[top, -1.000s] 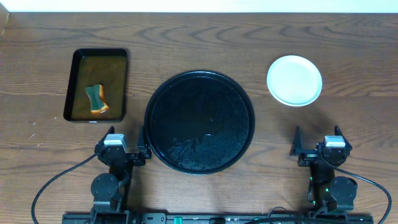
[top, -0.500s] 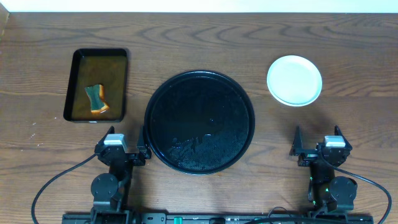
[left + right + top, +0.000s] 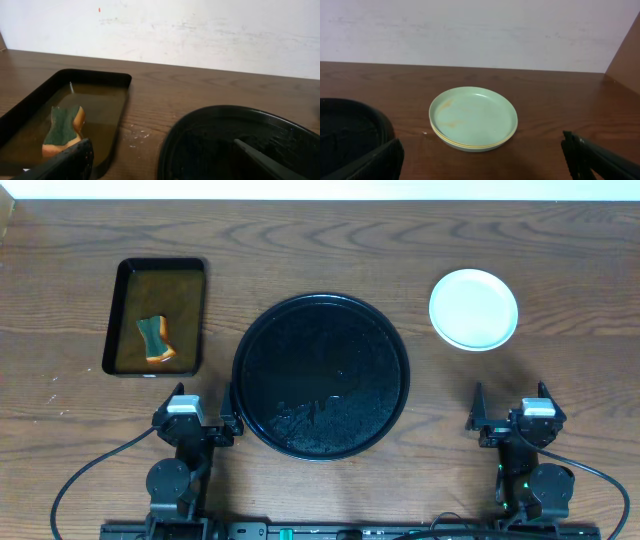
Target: Clean dirty plates on tray and stack at the side
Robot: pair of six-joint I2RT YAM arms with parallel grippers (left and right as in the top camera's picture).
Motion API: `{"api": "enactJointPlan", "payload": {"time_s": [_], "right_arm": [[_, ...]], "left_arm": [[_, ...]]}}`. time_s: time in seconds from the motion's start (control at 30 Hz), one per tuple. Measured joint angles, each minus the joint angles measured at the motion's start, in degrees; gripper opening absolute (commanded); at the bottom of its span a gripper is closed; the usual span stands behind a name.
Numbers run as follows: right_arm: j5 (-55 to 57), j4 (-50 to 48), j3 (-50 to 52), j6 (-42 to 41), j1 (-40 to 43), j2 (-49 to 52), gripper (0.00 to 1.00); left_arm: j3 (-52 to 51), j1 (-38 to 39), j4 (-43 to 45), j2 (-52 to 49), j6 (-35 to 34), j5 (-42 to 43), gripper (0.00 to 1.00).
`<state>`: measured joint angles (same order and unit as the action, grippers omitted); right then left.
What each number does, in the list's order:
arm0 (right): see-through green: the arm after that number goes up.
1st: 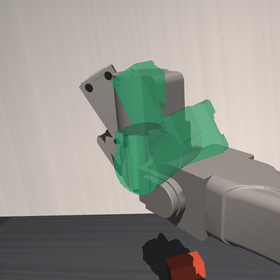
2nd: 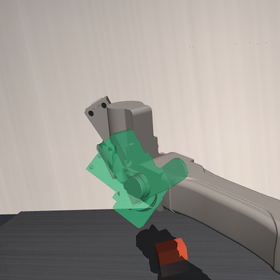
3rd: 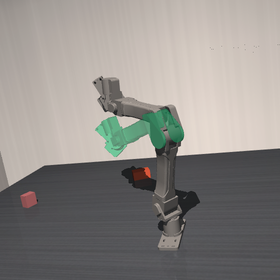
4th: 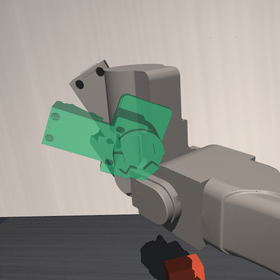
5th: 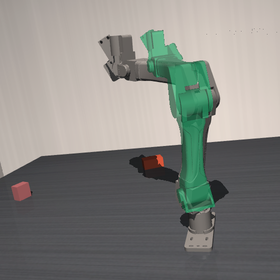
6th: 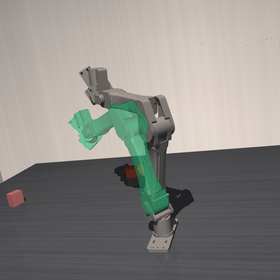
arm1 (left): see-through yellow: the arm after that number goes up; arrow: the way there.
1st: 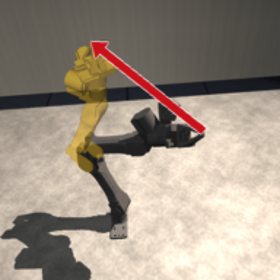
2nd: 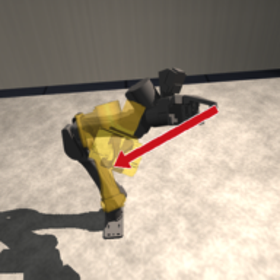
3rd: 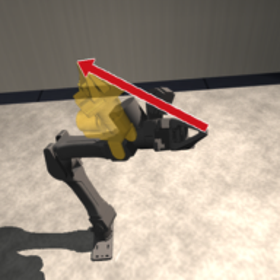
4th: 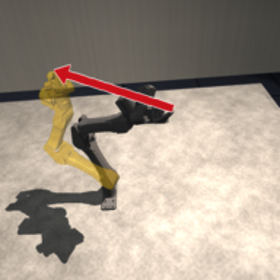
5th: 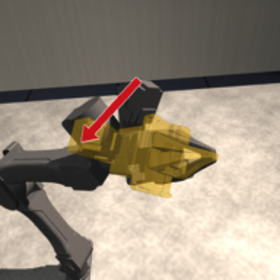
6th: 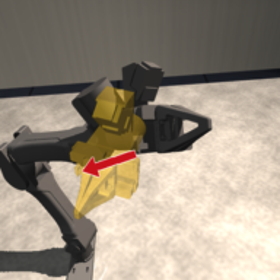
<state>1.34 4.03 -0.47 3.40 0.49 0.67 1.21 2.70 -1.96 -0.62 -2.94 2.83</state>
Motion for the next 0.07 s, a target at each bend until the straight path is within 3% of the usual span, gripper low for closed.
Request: {"api": "enactJointPlan", "payload": {"time_s": [0.07], "right_arm": [[0.0,0.0,0.0,0.02,0.0,0.0,0.99]], "left_arm": [[0.0,0.0,0.0,0.0,0.0,-0.02,0.86]]}}
